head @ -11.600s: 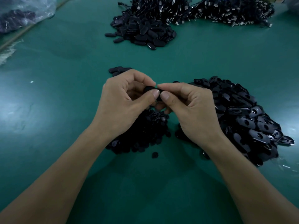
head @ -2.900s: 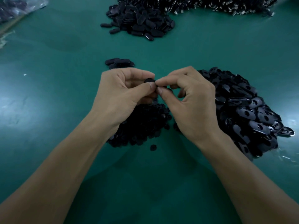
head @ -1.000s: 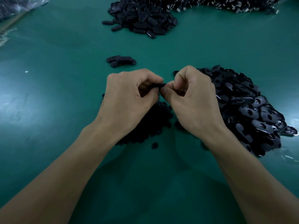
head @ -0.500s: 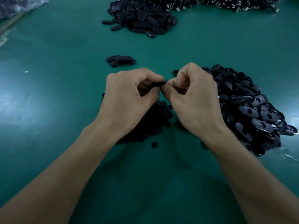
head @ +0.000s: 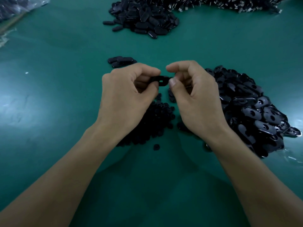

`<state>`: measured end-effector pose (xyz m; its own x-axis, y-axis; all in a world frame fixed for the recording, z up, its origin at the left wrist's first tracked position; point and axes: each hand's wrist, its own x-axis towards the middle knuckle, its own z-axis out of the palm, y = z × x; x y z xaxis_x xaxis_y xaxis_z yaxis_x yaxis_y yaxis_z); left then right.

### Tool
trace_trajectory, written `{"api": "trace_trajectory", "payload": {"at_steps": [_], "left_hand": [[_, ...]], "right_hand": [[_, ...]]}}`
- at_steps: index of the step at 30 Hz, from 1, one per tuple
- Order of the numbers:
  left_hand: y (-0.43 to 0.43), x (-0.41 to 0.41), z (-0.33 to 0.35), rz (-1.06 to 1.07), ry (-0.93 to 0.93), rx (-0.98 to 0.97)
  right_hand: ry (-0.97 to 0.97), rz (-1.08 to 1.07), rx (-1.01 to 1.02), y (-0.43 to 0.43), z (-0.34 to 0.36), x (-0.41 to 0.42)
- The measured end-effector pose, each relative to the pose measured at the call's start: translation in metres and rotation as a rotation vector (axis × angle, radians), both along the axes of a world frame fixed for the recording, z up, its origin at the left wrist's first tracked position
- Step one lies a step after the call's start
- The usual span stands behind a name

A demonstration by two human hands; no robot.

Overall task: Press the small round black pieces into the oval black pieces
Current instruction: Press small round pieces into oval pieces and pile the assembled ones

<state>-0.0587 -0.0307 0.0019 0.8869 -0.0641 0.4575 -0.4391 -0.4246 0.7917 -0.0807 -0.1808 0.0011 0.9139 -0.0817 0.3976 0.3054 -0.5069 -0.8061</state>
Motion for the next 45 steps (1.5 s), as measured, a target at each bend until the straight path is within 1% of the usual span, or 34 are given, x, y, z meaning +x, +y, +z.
{"api": "trace_trajectory", "payload": {"at_steps": [3,10,13,21,25,33,38,43,45], "left_hand": [[0.0037,0.0029,0.0011,0.047,0.018,-0.028],[0.0041,0.0032,0.0013,0.053,0.025,-0.022],[0.0050,0.0036,0.0022,0.040,0.040,-0.033],[0.0054,0.0060,-0.0017,-0.021,0.110,-0.100],[0.0043,0.0040,-0.0009,-0.048,0.117,-0.103],[0.0006,-0.0006,0.0000,-0.066,0.090,-0.036],[0.0008,-0.0014,-0.0009,-0.088,0.053,0.015],[0.0022,-0.0007,-0.0048,-0.111,0.035,0.047],[0.0019,-0.0007,-0.0054,-0.119,0.040,0.047]], "right_hand": [[-0.036,-0.018,-0.036,0.0014,-0.0003,-0.0014],[-0.050,0.003,0.043,0.0008,-0.0009,-0.0018],[-0.034,0.005,0.070,0.0014,-0.0004,-0.0026],[-0.009,-0.014,0.017,-0.0005,-0.0019,-0.0003],[-0.010,0.001,0.039,0.0001,-0.0016,-0.0004],[0.026,-0.020,0.038,-0.0018,-0.0008,0.0000],[0.043,-0.010,0.016,-0.0025,0.0010,-0.0012],[0.054,-0.040,-0.053,-0.0012,0.0025,-0.0028],[0.070,-0.065,-0.045,-0.0011,0.0015,-0.0025]]}}
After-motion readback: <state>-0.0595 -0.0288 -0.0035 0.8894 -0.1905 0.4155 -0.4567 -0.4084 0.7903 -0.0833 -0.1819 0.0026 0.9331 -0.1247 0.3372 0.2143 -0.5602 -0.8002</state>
